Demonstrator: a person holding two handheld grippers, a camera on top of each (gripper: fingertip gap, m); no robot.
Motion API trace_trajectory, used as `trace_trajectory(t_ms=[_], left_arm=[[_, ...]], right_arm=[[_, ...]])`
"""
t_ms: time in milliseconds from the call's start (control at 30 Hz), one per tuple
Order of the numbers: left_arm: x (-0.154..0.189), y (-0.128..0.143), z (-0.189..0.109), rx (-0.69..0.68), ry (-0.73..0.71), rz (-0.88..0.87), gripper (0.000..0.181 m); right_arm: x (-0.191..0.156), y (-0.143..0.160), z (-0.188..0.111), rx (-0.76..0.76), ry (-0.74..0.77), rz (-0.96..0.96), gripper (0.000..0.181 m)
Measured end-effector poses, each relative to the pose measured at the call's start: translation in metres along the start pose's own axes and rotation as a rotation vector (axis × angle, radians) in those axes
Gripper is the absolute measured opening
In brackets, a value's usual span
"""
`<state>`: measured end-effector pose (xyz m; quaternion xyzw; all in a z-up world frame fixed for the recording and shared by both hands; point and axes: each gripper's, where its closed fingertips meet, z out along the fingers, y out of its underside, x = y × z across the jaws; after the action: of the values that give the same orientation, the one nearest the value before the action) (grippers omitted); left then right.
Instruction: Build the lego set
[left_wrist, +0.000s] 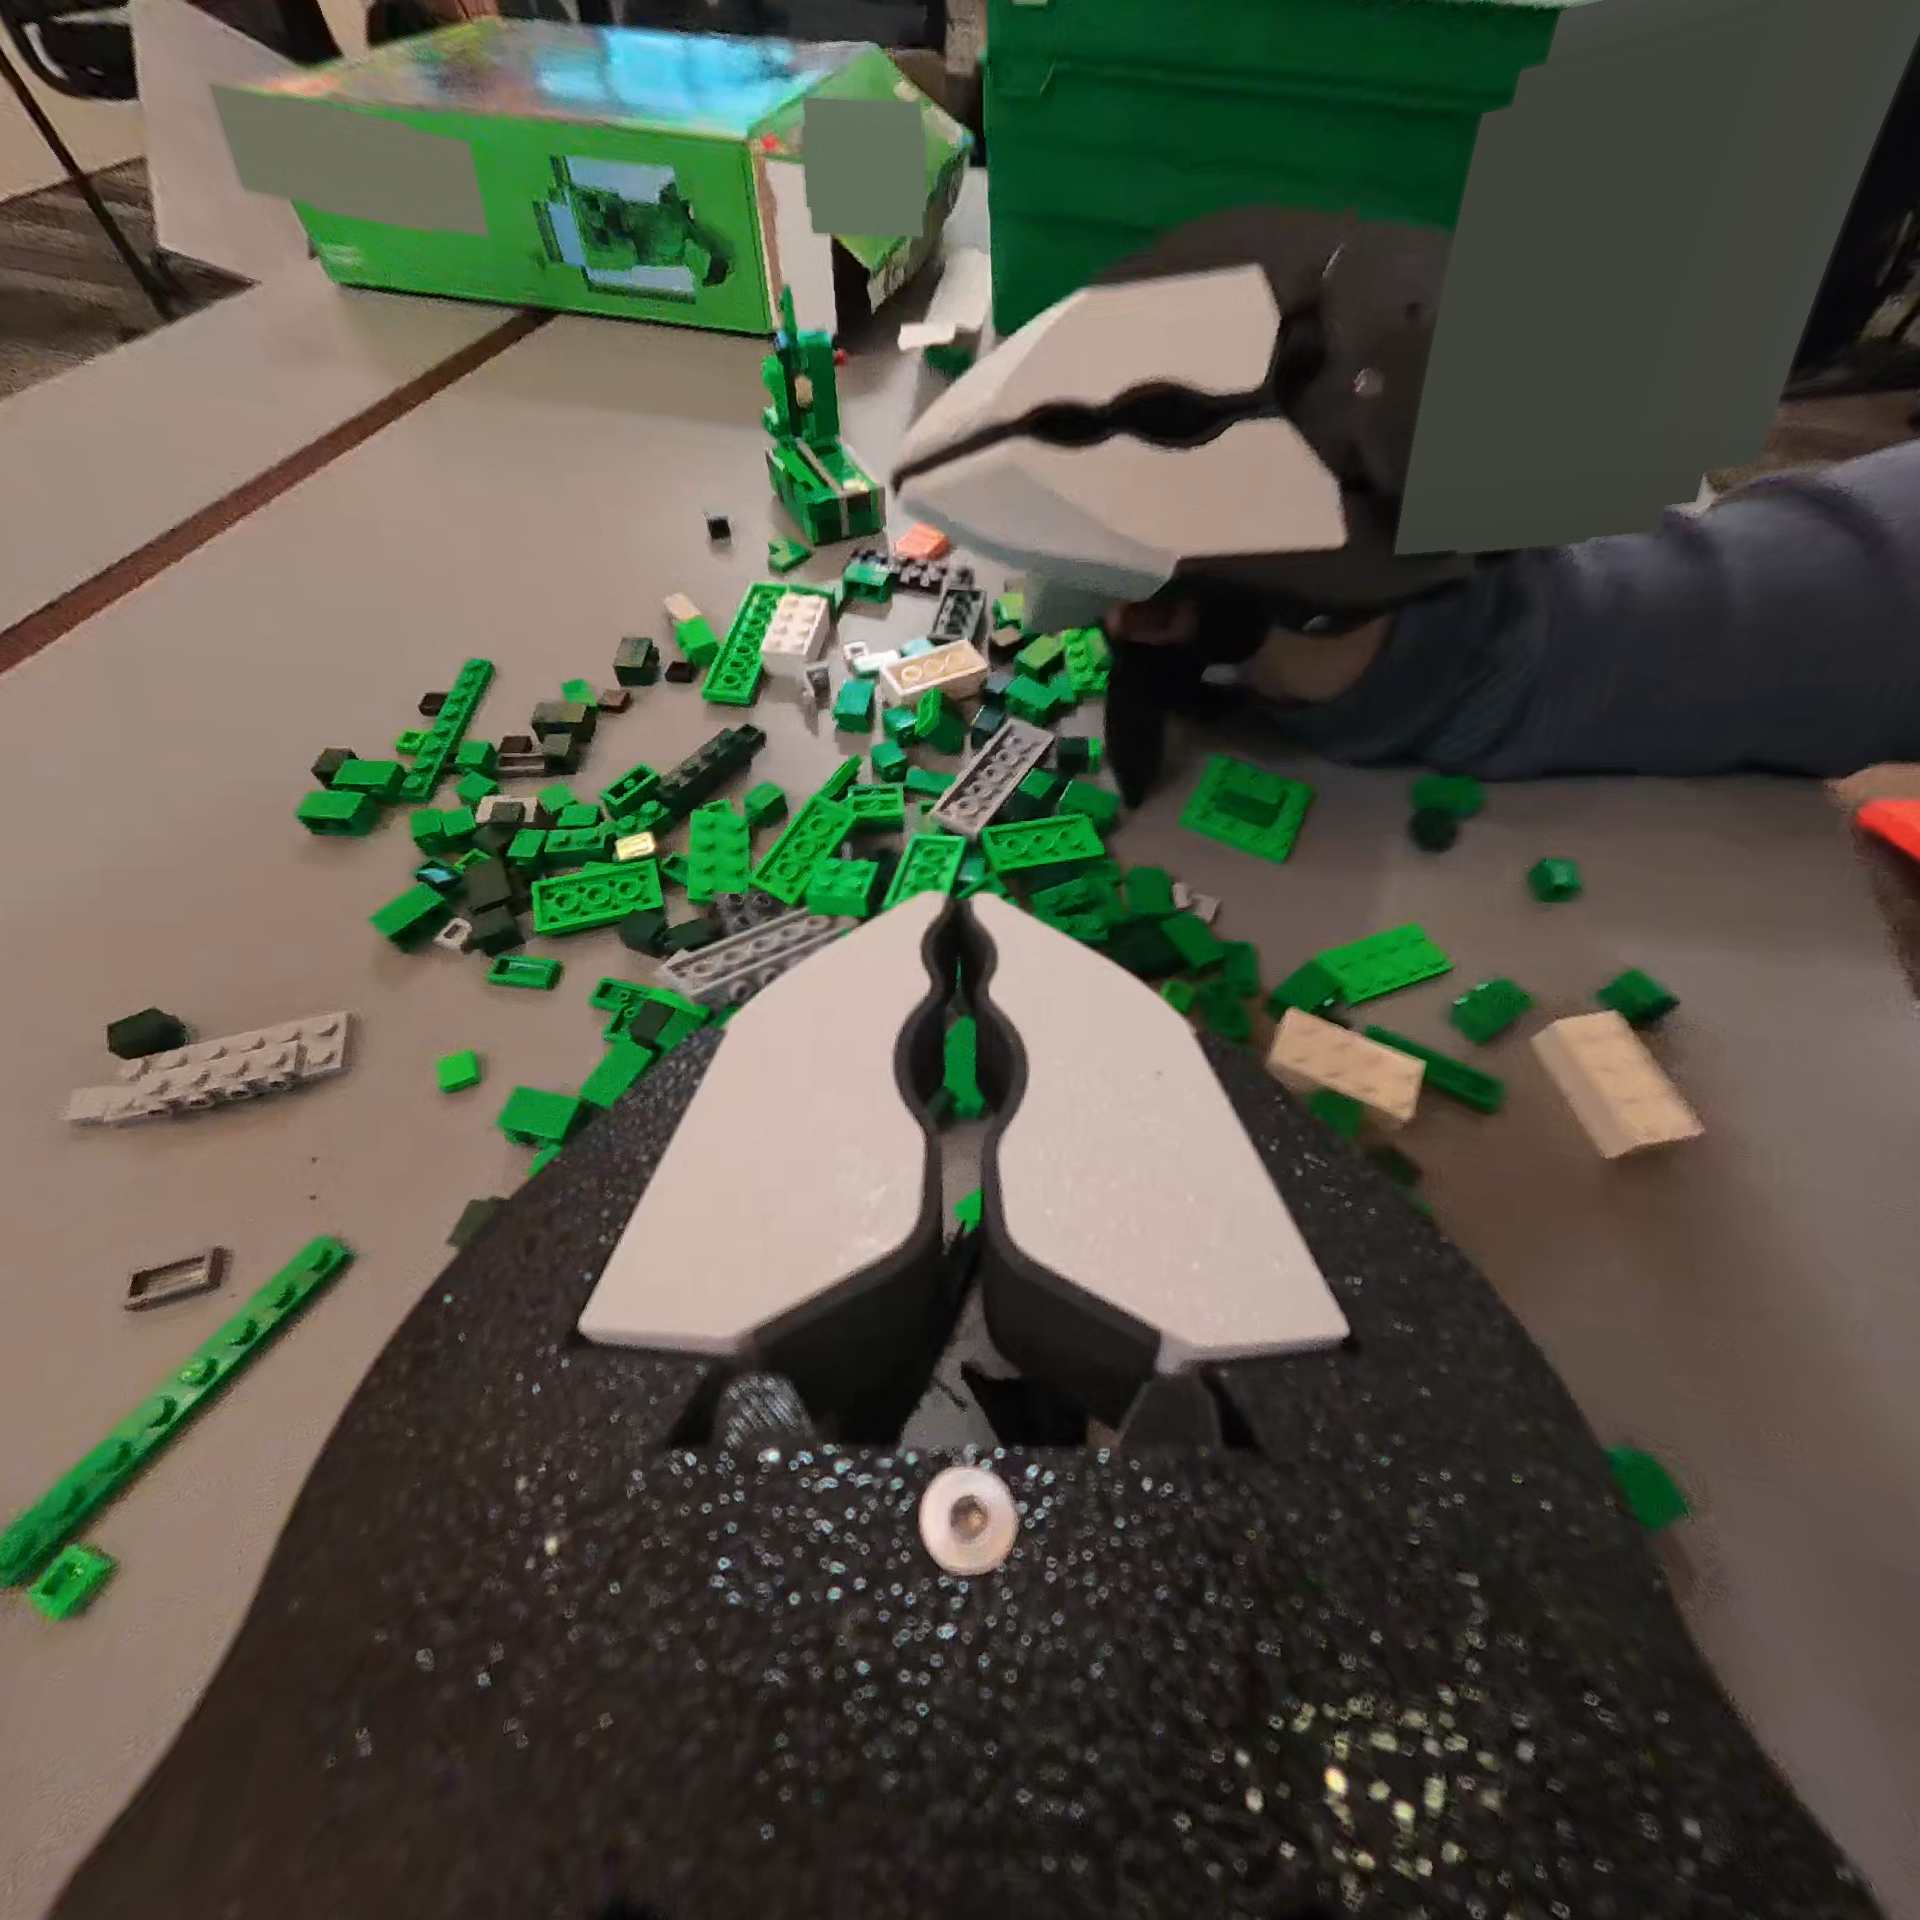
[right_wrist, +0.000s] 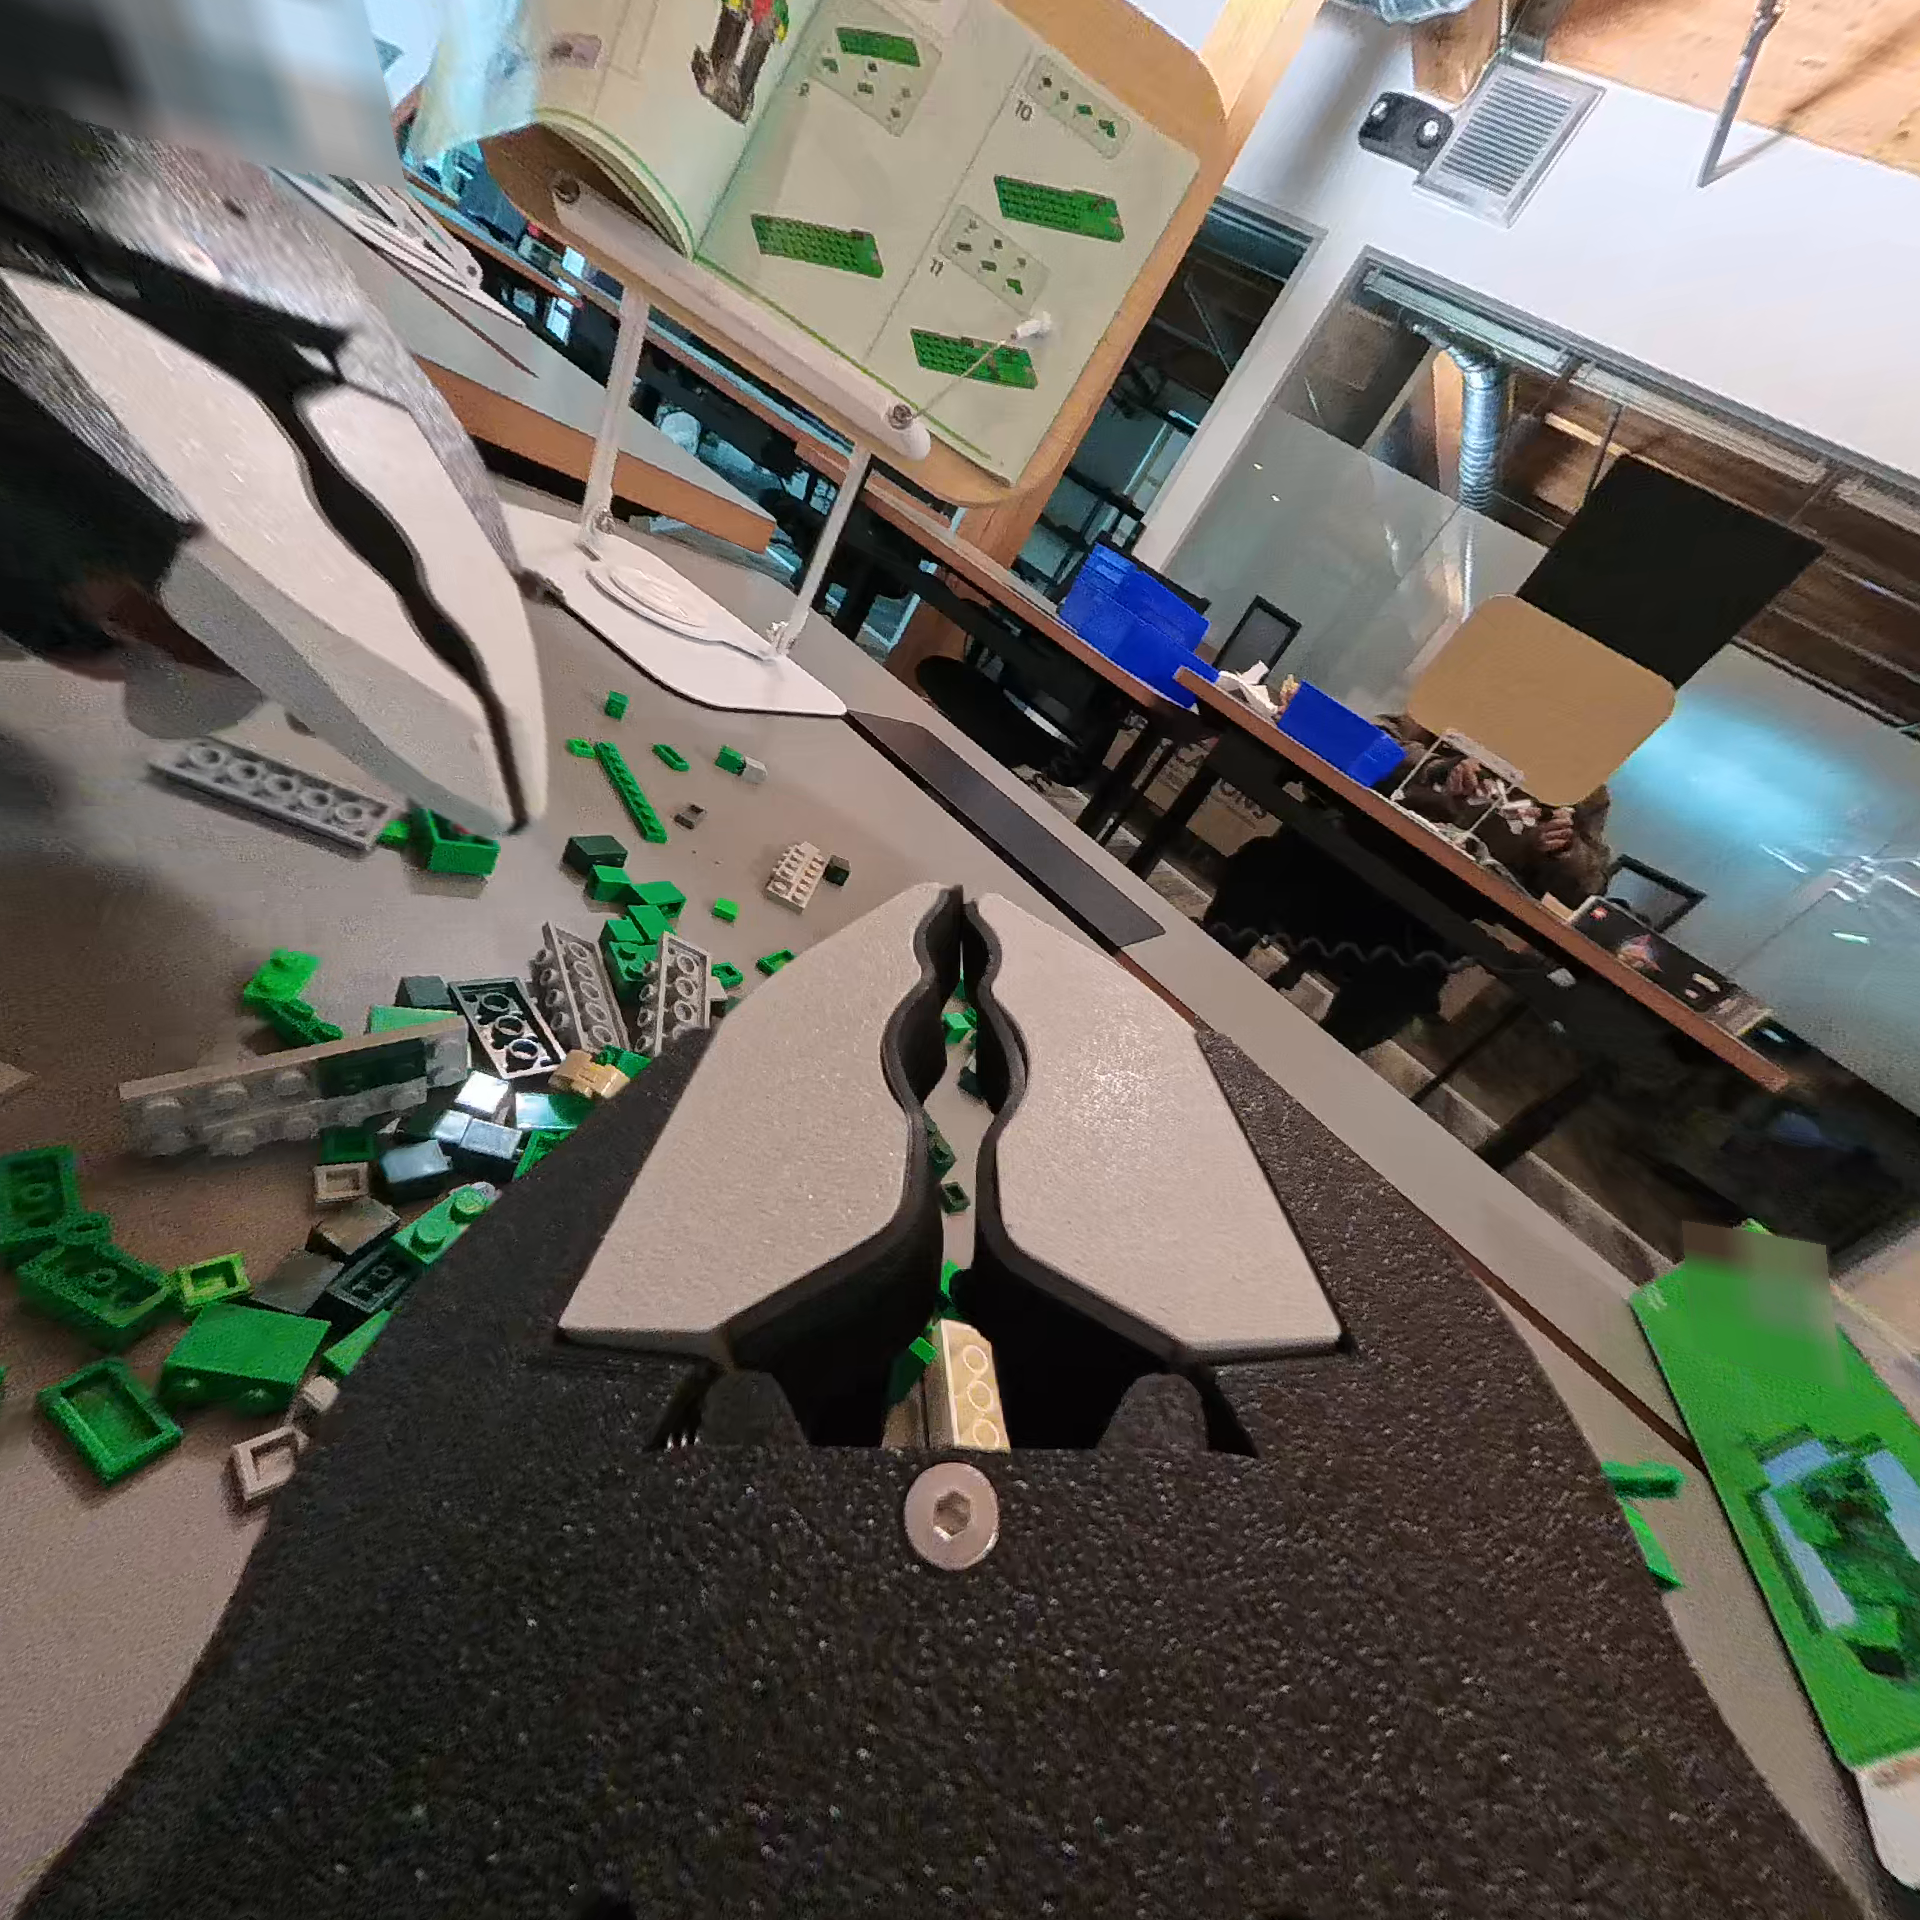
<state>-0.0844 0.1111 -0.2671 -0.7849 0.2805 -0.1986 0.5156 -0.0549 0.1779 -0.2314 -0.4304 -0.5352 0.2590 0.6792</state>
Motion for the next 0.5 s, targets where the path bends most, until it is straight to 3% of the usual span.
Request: trace_trajectory(t_ms=[100,167,300,500], left_arm=[[0.016,-0.001,-0.004,-0.026,0.015,-0.091,0.001],[0.022,0.010,-0.003,-0.097,0.007,-0.191,0.025],[0.028,0.039,0.006,-0.246,-0.067,-0.230,0.032],[0.036,0.046,0.018,-0.282,-0.091,-0.296,0.037]], right_arm=[[0.003,0.000,-0.001,0.008,0.012,0.021,0.000],[0.005,-0.001,-0.001,0.014,0.016,0.030,0.000],[0.000,-0.003,-0.001,0.022,-0.006,0.023,0.000],[0.000,-0.007,-0.003,0.057,-0.023,0.054,0.000]])
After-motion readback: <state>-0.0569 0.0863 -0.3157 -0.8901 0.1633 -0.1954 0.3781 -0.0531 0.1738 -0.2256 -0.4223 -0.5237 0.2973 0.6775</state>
